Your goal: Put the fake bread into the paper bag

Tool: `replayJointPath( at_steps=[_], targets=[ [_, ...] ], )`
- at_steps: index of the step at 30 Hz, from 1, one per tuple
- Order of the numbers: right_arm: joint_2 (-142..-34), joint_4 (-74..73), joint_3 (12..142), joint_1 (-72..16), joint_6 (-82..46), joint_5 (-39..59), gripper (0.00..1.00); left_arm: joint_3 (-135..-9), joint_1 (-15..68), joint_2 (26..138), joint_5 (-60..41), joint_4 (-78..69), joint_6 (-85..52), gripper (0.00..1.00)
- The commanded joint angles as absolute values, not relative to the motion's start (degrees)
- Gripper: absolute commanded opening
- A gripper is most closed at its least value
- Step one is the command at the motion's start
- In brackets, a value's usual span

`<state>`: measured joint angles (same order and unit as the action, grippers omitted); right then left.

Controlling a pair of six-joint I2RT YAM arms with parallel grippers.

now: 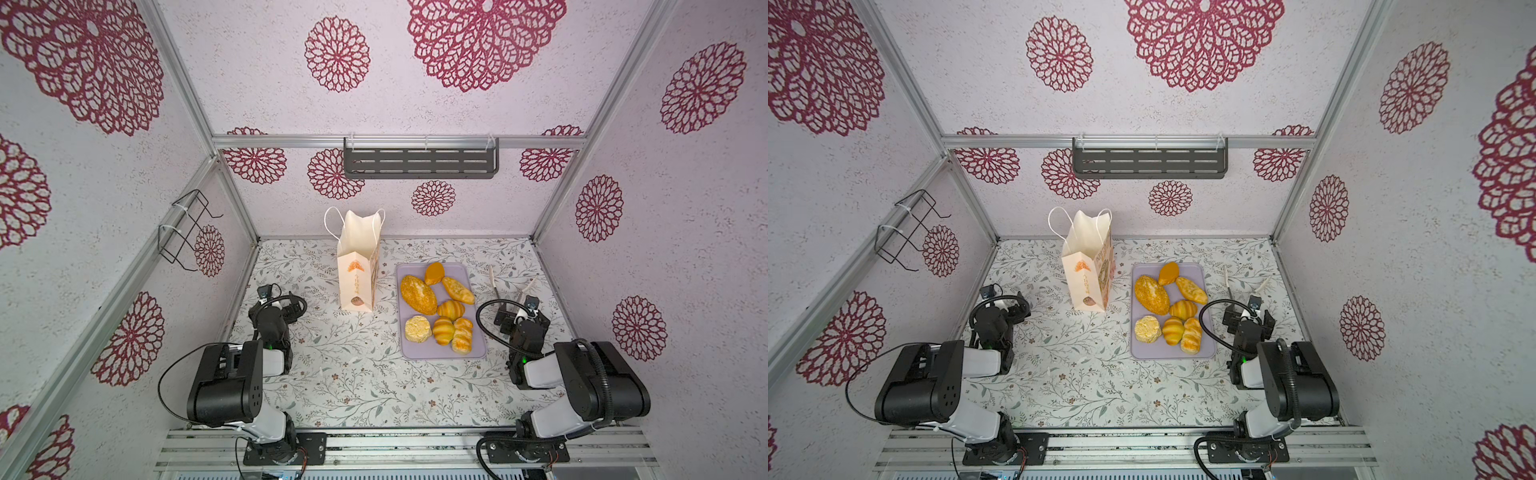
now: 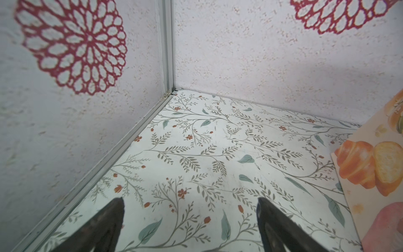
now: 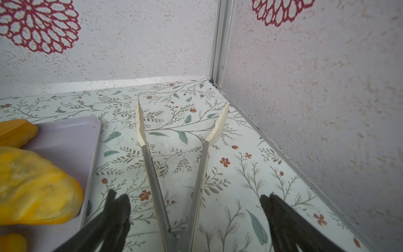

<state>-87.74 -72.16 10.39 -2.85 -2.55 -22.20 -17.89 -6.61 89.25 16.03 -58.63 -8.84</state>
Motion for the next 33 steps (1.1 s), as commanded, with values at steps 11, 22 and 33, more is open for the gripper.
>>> replayJointPath(
  at_steps=[11, 22, 33],
  targets=[
    [-76.8, -61.3, 12.7, -3.4, -3.9, -23.1, 0.99, -19.3, -3.2, 70.1, 35.9, -45.9, -14.2, 0.97],
    [-71.7, -42.3, 19.2, -3.4, -4.6, -21.3, 0.99, -37.0, -3.3, 64.9, 26.6, -16.5, -26.0, 0.97],
    [-67.6, -20.7, 30.7, -3.4, -8.0, -19.8, 0.99, -51.1, -3.3, 67.8, 5.5, -5.0, -32.9, 0.97]
  ],
)
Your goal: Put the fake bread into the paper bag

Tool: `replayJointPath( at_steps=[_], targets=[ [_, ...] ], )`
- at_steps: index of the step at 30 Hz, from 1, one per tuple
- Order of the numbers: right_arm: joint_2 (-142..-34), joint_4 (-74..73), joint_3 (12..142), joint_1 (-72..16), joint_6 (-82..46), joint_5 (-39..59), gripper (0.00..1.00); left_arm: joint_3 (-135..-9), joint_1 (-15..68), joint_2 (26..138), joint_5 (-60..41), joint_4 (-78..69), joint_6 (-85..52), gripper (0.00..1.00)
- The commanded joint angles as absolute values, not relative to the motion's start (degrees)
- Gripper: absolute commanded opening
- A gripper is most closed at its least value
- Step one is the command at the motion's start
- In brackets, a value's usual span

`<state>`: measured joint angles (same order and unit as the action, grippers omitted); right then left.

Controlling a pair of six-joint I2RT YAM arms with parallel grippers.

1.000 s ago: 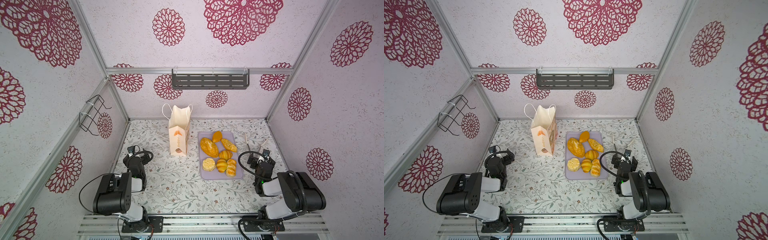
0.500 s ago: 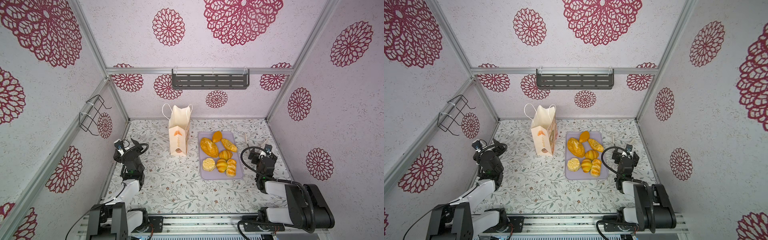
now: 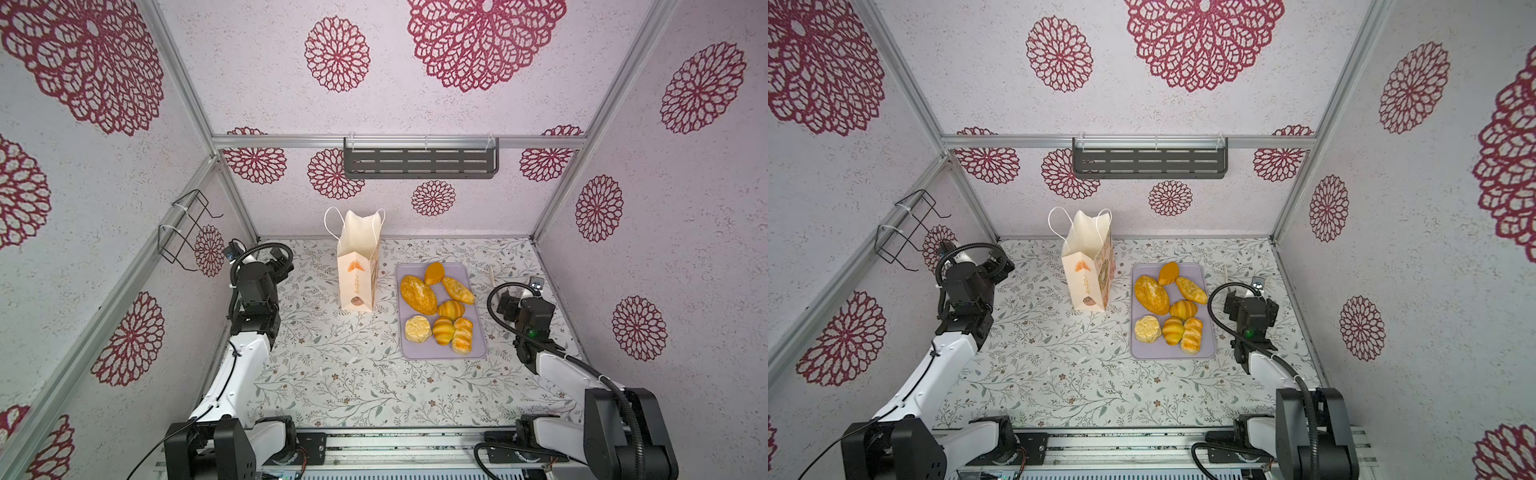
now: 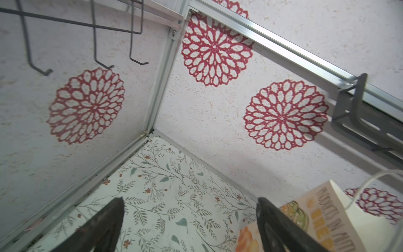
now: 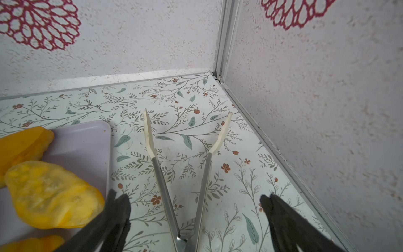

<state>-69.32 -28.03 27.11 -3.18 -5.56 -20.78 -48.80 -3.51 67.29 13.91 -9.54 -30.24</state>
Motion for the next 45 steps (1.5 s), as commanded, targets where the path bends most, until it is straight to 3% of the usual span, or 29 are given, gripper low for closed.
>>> replayJointPath(
  at_steps=[1, 15, 24, 45],
  targets=[
    [-67.5, -18.4, 32.1, -3.4, -8.5, -18.9, 0.99, -51.8, -3.3, 67.9, 3.5, -4.7, -33.1, 0.97],
    [-69.3, -0.5, 43.7, -3.3, -11.1, -8.0, 0.99, -63.4, -3.3, 71.9, -17.0, 3.0, -33.7, 0.97],
    [-68.9, 3.6, 45.0, -3.3, -10.8, -5.2, 0.99, -73.8, -2.6, 76.2, -23.6, 9.0, -32.5, 0.97],
    [-64.9, 5.0, 43.8, -3.3, -11.4, -4.3, 0.99, -98.1, 9.4, 96.0, -13.6, 34.1, -25.4, 0.97]
  ],
)
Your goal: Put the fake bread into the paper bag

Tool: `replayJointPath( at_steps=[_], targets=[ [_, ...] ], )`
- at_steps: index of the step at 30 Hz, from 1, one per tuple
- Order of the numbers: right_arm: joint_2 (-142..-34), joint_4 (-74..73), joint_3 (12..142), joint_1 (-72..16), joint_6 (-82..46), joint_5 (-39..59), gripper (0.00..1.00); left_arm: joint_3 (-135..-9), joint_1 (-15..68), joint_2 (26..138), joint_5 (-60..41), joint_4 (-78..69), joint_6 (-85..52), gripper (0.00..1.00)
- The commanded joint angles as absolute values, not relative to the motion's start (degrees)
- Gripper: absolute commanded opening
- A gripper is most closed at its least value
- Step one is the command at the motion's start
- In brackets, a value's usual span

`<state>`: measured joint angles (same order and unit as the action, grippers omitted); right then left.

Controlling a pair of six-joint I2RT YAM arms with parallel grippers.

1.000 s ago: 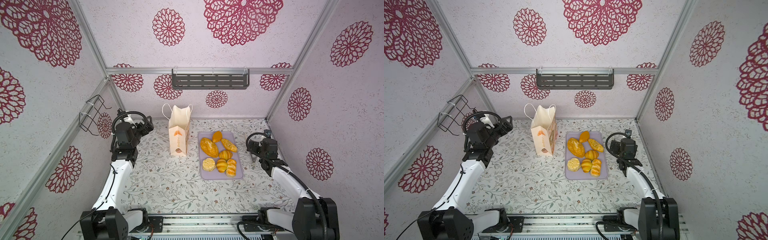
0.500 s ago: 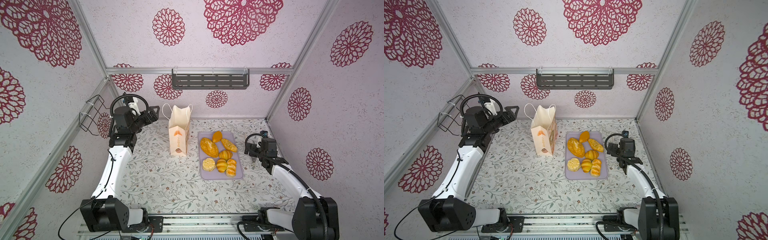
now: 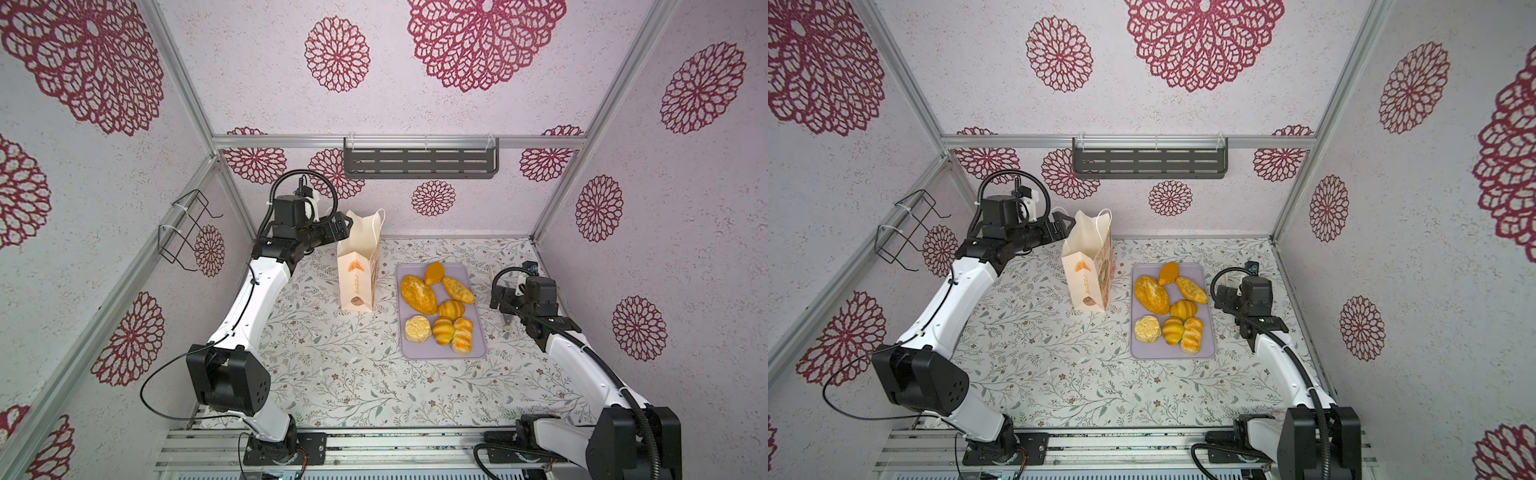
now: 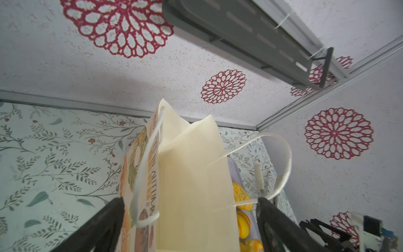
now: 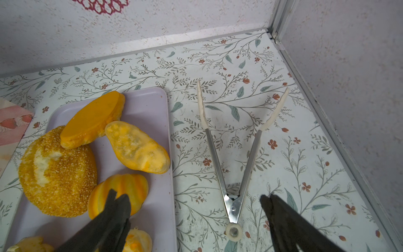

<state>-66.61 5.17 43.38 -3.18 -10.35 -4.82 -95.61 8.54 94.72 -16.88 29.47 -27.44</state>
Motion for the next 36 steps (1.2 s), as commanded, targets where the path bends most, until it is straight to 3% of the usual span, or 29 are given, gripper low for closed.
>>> replayJointPath(
  at_steps=[1, 13, 22, 25, 36],
  targets=[
    [-64.9, 5.0, 43.7, -3.3, -11.4, -4.1, 0.99, -99.0, 9.9, 96.6, -12.5, 35.1, -25.1, 0.97],
    [-65.2, 4.9, 43.2, -3.3, -11.8, -3.9, 0.99, -101.2, 13.5, 100.8, -2.8, 38.2, -22.6, 0.97],
    [-64.8, 5.0, 43.1, -3.3, -11.9, -4.1, 0.99, -105.7, 13.5, 105.5, -2.3, 41.2, -21.2, 0.99],
    [-64.6, 5.0, 42.9, -3.3, -12.0, -4.3, 0.99, -106.6, 13.6, 106.4, -2.3, 41.5, -21.0, 0.94],
    [-64.0, 5.1, 42.8, -3.3, -12.4, -4.5, 0.99, -106.9, 13.6, 106.6, -1.0, 41.4, -20.4, 0.60]
  ],
)
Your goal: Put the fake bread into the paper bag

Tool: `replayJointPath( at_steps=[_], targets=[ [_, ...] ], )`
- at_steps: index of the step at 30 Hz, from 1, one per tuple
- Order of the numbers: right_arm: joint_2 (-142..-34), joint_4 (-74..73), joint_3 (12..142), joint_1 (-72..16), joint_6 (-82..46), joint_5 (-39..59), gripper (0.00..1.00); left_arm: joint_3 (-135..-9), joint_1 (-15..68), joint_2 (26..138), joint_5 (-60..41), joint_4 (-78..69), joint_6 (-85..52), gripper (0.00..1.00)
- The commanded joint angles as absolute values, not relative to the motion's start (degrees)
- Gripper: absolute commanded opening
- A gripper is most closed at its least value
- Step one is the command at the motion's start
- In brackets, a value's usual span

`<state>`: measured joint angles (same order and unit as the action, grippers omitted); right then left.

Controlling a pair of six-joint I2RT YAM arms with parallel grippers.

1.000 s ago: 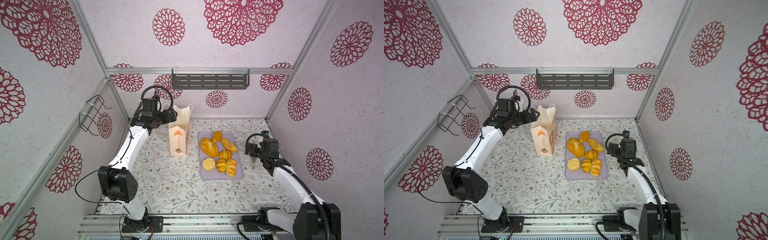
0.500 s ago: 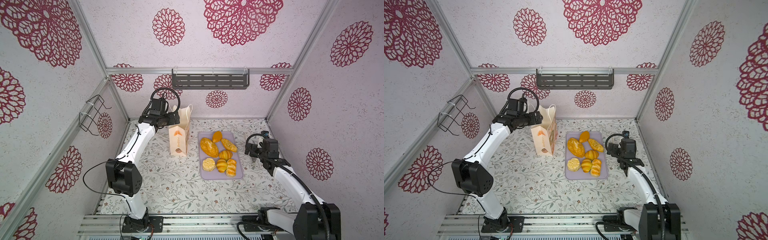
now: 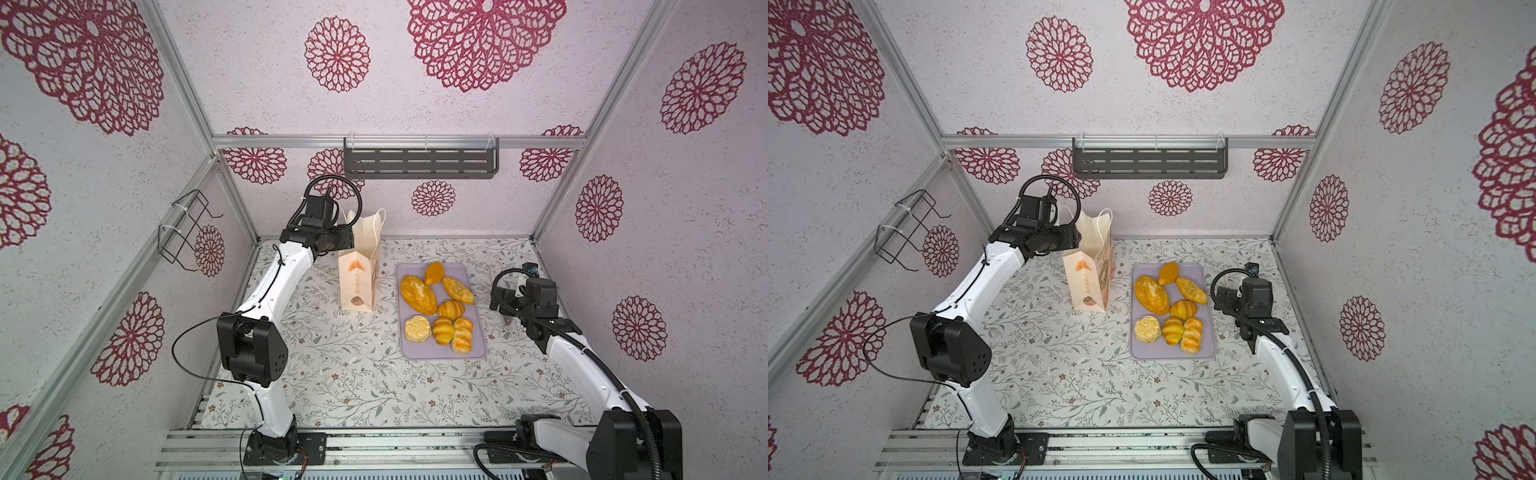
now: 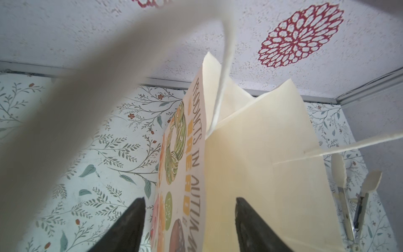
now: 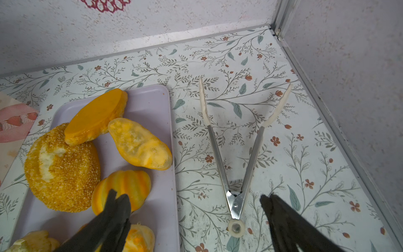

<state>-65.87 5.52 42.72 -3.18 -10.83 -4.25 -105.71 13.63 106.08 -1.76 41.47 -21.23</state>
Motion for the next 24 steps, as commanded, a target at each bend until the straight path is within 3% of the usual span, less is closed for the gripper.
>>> replayJointPath(
  at_steps=[1, 17, 19, 24],
  targets=[
    [-64.1, 5.1, 42.8, -3.2, -12.5, -4.5, 0.99, -106.8, 13.6, 106.5, -0.8, 41.3, -20.3, 0.57],
    [-63.4, 5.9, 43.5, -2.9, -14.3, -4.0, 0.99, -105.1, 13.6, 105.2, -0.9, 41.4, -19.5, 0.04],
    [-63.6, 6.9, 44.2, -2.7, -14.8, -4.3, 0.99, -104.8, 13.6, 104.8, -1.0, 41.6, -19.5, 0.00],
    [-63.7, 8.9, 45.8, -2.6, -14.8, -7.3, 0.99, -103.4, 13.6, 103.4, -1.2, 41.7, -20.1, 0.00]
  ],
)
